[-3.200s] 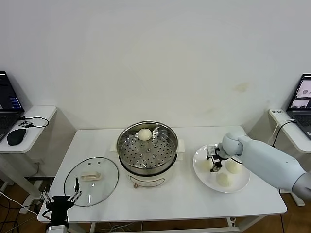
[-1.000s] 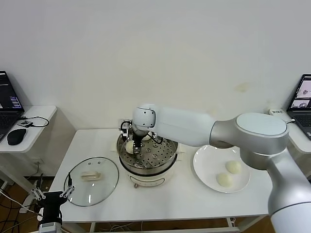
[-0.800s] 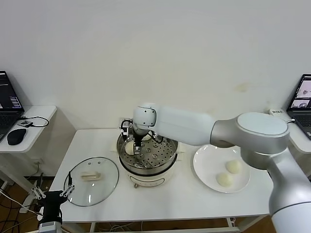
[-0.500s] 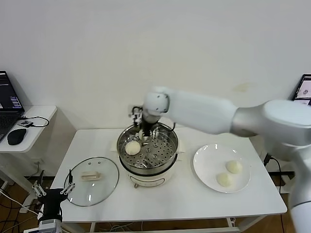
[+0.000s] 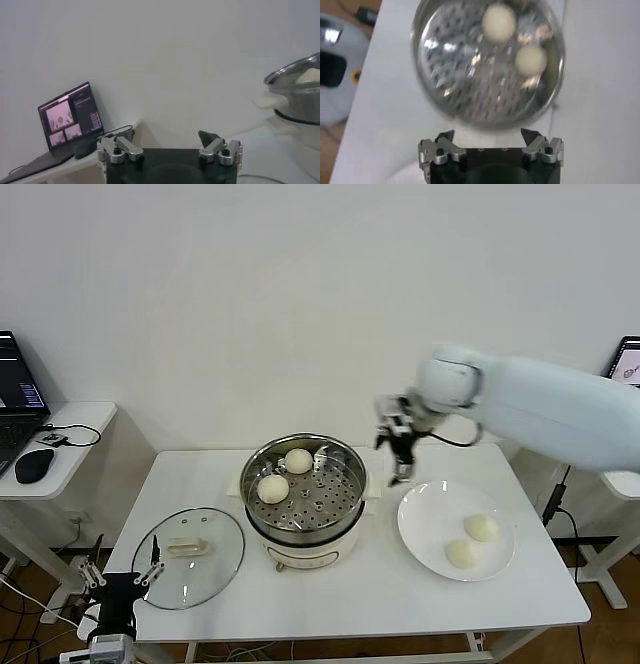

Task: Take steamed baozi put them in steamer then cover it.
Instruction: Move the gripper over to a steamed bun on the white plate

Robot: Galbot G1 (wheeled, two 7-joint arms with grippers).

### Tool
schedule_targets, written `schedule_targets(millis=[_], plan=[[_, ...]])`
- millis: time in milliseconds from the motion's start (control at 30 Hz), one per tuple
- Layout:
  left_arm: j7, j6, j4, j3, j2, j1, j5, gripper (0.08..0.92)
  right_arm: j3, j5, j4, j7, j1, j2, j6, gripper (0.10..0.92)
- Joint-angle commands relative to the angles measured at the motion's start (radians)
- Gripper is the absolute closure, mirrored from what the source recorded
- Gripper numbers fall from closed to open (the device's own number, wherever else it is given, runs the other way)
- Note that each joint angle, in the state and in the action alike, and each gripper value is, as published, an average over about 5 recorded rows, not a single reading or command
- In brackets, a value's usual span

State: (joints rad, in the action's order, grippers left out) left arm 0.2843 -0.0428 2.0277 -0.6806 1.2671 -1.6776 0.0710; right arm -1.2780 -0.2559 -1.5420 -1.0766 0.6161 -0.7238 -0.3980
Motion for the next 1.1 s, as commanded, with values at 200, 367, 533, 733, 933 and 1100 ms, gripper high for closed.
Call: schedule_targets(millis=[200,367,533,733,933,1100], plan=[[0.000,0.005,-0.005,0.015,0.010,-0.004,0.011,0.177,0.140,0.308,-0.105,-0.039,-0.289,0.340,0.114,0.203],[0.001,0.005,-0.005,0.012,0.014,-0.007,0.014,0.177,0.295,0.362,-0.077,-0.003,-0.494,0.353,0.128,0.203],[0.001,0.005,-0.010,0.004,0.017,-0.009,0.016,0.177,0.403,0.397,-0.035,0.026,-0.657,0.327,0.144,0.203],[0.001,0.005,-0.010,-0.005,0.022,-0.015,0.015,0.177,0.459,0.428,0.029,0.039,-0.731,0.274,0.147,0.203],[0.002,0.005,-0.011,-0.018,0.025,-0.017,0.013,0.177,0.476,0.445,0.078,0.050,-0.763,0.229,0.150,0.203],[0.003,0.003,-0.016,-0.021,0.026,-0.017,0.013,0.177,0.491,0.452,0.107,0.066,-0.782,0.187,0.149,0.203]])
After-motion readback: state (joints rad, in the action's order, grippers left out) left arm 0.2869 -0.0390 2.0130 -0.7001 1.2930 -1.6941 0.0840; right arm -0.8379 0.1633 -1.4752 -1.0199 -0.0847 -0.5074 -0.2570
